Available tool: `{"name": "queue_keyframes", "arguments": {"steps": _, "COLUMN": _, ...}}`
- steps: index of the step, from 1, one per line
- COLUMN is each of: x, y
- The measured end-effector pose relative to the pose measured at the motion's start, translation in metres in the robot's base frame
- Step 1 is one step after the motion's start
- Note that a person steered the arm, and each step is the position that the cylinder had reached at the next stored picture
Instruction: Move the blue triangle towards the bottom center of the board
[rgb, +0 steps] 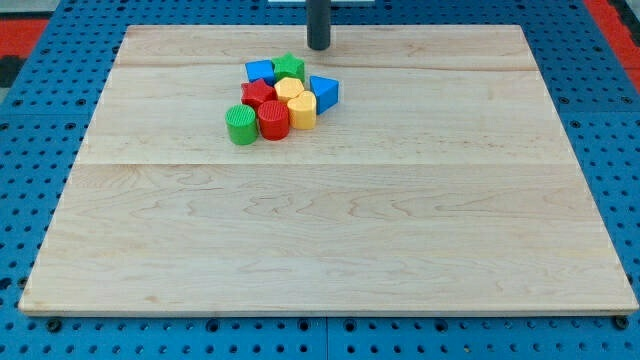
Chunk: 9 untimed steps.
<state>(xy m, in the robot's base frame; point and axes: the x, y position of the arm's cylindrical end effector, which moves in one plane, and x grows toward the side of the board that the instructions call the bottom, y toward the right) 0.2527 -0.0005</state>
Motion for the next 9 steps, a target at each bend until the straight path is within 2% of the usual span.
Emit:
{"name": "queue_keyframes", "arguments": {"steps": 1, "x": 0.046, "y": 0.004}}
{"name": "queue_keyframes", "arguments": {"steps": 2, "x": 0.072, "y": -0.004}}
{"name": "queue_keyframes", "arguments": {"steps": 4, "x": 0.073, "y": -0.006}}
{"name": "queue_keyframes", "arguments": {"steps": 5, "x": 0.133, "y": 0.009}}
{"name": "queue_keyframes", "arguments": {"steps": 6, "x": 0.165, "y": 0.028}}
{"name": "queue_keyframes", "arguments": {"steps": 9, "x": 0.167, "y": 0.032}}
